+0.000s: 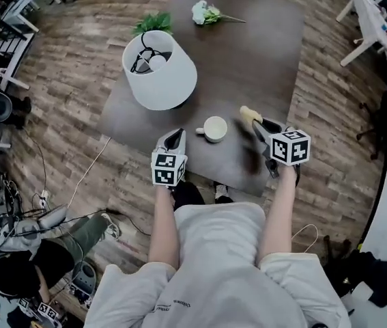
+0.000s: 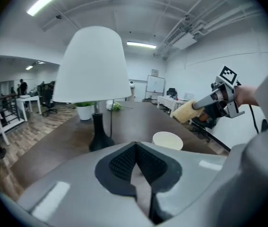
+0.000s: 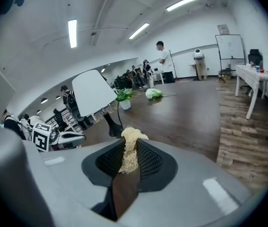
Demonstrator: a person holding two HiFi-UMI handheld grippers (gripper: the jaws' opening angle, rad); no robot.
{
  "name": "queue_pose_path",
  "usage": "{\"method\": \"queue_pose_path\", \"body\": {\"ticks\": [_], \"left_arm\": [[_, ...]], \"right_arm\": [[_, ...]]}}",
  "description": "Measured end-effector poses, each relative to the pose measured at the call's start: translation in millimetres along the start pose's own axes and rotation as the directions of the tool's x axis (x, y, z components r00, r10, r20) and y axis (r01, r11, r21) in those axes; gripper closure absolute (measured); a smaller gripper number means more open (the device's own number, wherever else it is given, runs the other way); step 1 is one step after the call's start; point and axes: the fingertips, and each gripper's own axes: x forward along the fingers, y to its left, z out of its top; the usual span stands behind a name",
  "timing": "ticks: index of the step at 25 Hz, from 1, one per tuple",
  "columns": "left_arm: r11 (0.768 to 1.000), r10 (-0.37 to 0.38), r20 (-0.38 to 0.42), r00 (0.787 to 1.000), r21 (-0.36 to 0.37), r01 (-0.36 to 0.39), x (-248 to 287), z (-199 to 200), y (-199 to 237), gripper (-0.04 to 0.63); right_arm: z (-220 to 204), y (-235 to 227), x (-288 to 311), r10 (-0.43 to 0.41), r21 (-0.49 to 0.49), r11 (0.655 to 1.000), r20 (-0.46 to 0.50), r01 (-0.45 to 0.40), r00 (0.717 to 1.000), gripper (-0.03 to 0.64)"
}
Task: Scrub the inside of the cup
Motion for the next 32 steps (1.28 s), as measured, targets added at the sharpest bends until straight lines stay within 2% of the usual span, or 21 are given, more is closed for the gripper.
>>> {"method": "queue_pose_path", "body": {"ticks": [3, 5, 9, 12, 15, 19, 21, 25, 26, 29, 32], "left_arm": [[0.986, -0.158, -0.005, 0.987, 0.051, 0.159, 22.0, 9.0, -12.8, 0.594], [0.969, -0.228, -0.030, 0.973, 0.092, 0.230, 31.0, 8.0, -14.9, 0.595], [0.927, -0.347, -0.094, 0.933, 0.115, 0.356, 44.4, -10.1, -13.7, 0.594], [0.890, -0.413, -0.141, 0.900, 0.147, 0.432, 52.4, -27.3, -9.2, 0.594], [0.831, -0.479, -0.182, 0.859, 0.222, 0.510, 60.3, -36.0, -11.7, 0.594], [0.713, -0.596, -0.237, 0.767, 0.282, 0.642, 56.5, -43.3, -24.1, 0.595], [0.671, -0.624, -0.255, 0.739, 0.309, 0.674, 56.2, -46.5, -26.5, 0.594], [0.608, -0.655, -0.277, 0.703, 0.360, 0.708, 57.1, -47.1, -26.2, 0.586], [0.596, -0.663, -0.278, 0.695, 0.366, 0.715, 57.7, -46.5, -26.0, 0.580], [0.583, -0.679, -0.277, 0.680, 0.359, 0.729, 57.6, -43.9, -25.6, 0.558], [0.544, -0.703, -0.295, 0.647, 0.361, 0.757, 53.4, -46.2, -27.7, 0.523]], "right_arm": [[-12.0, -1.4, 6.1, -0.088, -0.020, 0.996, -0.093, 0.087, 0.992, 0.520], [-18.4, 8.3, 13.9, -0.120, -0.047, 0.992, -0.141, 0.115, 0.983, 0.520], [-18.9, 33.0, 27.0, -0.156, -0.009, 0.988, -0.134, 0.156, 0.979, 0.520], [-17.2, 50.7, 42.5, -0.203, -0.037, 0.979, -0.134, 0.200, 0.970, 0.520], [-15.3, 60.9, 52.0, -0.265, -0.040, 0.964, -0.121, 0.262, 0.957, 0.520], [-17.2, 70.9, 51.1, -0.315, 0.028, 0.948, -0.081, 0.318, 0.946, 0.522], [-19.5, 71.6, 46.4, -0.327, 0.089, 0.940, -0.053, 0.331, 0.944, 0.522], [-25.4, 74.4, 35.3, -0.352, 0.183, 0.919, -0.010, 0.348, 0.936, 0.522], [-27.0, 76.4, 33.8, -0.355, 0.189, 0.917, -0.009, 0.350, 0.935, 0.522], [-30.3, 83.2, 32.0, -0.344, 0.179, 0.923, -0.008, 0.340, 0.939, 0.522], [-32.8, 85.8, 31.4, -0.343, 0.188, 0.923, -0.001, 0.337, 0.939, 0.522]]}}
